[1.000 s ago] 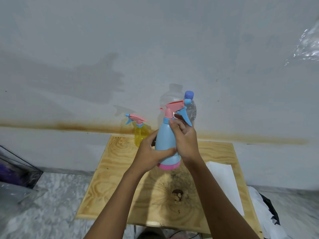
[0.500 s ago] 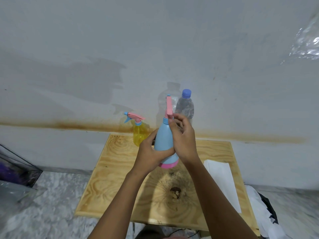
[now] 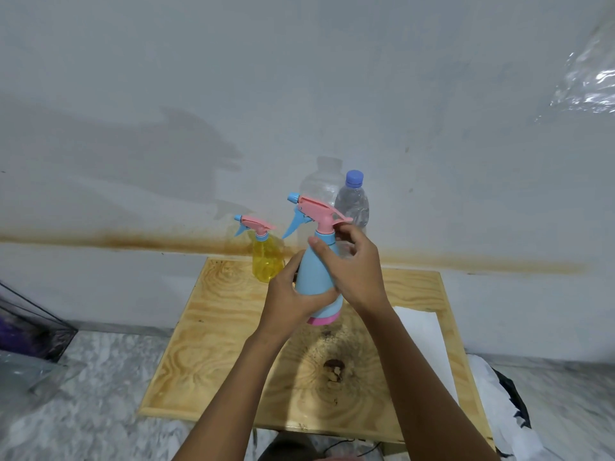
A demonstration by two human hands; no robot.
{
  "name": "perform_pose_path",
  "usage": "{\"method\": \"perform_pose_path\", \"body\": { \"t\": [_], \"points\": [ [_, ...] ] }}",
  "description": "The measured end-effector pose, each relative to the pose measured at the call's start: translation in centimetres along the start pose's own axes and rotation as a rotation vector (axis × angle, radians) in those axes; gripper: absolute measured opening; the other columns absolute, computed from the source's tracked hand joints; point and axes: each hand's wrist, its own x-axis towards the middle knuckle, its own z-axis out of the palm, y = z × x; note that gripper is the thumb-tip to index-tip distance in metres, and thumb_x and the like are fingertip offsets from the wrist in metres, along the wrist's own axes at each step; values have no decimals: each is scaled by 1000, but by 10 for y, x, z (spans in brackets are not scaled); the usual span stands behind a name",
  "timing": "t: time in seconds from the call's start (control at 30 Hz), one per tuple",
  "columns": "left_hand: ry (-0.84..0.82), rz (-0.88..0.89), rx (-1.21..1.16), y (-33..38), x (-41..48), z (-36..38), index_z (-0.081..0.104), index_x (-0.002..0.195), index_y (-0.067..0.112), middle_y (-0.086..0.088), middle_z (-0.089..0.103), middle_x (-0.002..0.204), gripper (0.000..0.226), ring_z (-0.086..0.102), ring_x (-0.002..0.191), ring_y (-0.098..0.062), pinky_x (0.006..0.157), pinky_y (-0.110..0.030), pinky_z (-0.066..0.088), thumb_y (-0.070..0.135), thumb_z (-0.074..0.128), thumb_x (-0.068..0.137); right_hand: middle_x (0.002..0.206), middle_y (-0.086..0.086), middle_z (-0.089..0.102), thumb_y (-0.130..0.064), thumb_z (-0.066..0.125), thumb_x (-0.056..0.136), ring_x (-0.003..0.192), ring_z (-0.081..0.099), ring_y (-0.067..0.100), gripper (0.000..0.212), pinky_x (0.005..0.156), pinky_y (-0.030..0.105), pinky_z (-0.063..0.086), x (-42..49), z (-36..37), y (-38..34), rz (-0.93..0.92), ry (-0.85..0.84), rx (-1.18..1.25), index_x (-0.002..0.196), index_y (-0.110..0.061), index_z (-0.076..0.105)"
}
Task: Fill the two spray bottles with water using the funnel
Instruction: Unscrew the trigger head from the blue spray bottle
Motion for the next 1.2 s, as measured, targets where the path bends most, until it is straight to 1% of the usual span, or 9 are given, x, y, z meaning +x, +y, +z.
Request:
{"method": "perform_pose_path", "body": {
  "t": [0.1, 0.3, 0.47, 0.63, 0.73, 0.83, 0.97, 1.1, 1.2],
  "points": [
    [-1, -8, -10, -4, -1, 1, 61, 123, 33, 11, 69, 105, 65, 68, 98, -7, 71, -25, 57, 22, 91, 66, 97, -8, 70, -38, 81, 77, 94, 65, 10, 33, 87, 34, 54, -1, 0, 1, -23, 9, -45, 102, -22, 68],
    [-1, -32, 26, -25, -3, -4, 56, 129, 37, 13, 67, 113, 74, 66, 103, -7, 73, -25, 58, 31, 92, 64, 99, -10, 73, -30, 67, 92, 97, 67, 8, 21, 91, 36, 55, -3, -3, 3, 20, -16, 16, 112, -22, 70],
    [9, -92, 136, -49, -6, -8, 50, 124, 39, 16, 59, 115, 81, 62, 104, -8, 77, -34, 60, 47, 87, 52, 96, -11, 72, -16, 58, 98, 88, 68, 1, 22, 83, 18, 53, 0, -9, -9, 55, 10, 189, 119, -16, 65],
    [6, -156, 231, -83, -7, -9, 44, 124, 42, 9, 54, 118, 86, 59, 107, -18, 81, -43, 59, 52, 86, 50, 102, -2, 72, -15, 57, 97, 95, 69, 14, 24, 90, 33, 57, 7, -18, -20, -3, 202, 266, 121, -15, 63],
    [10, -201, 260, -104, -9, -8, 42, 123, 42, 6, 54, 119, 86, 58, 107, -20, 81, -45, 59, 52, 86, 49, 108, -3, 71, -17, 57, 98, 93, 69, 10, 22, 86, 30, 58, 9, -27, -14, -19, 283, 251, 120, -16, 62],
    [32, -245, 277, -122, -10, -7, 38, 118, 43, 4, 56, 118, 85, 60, 103, -22, 77, -46, 59, 50, 88, 49, 104, -10, 70, -20, 61, 96, 90, 68, 5, 21, 81, 25, 57, 5, -34, 13, 19, 213, 89, 116, -23, 62],
    [39, -284, 268, -136, -14, -2, 40, 116, 35, 3, 59, 108, 82, 62, 91, -18, 66, -36, 56, 44, 86, 49, 104, -6, 67, -24, 69, 91, 75, 62, -8, 34, 67, 8, 47, -13, -36, 71, 185, 97, -236, 122, -13, 63],
    [35, -307, 272, -150, -16, 6, 41, 112, 34, 6, 60, 102, 76, 62, 90, -18, 66, -37, 55, 39, 89, 53, 105, -8, 61, -31, 68, 91, 73, 57, -2, 38, 66, 11, 42, -31, -33, 114, 372, 0, -371, 125, -15, 62],
    [49, -325, 252, -157, -17, 10, 38, 114, 35, 9, 58, 104, 78, 61, 95, -19, 72, -39, 56, 35, 92, 57, 104, -8, 63, -30, 68, 90, 86, 58, 6, 35, 78, 20, 45, -34, -28, 138, 437, -42, -393, 123, -18, 63]
  ]
}}
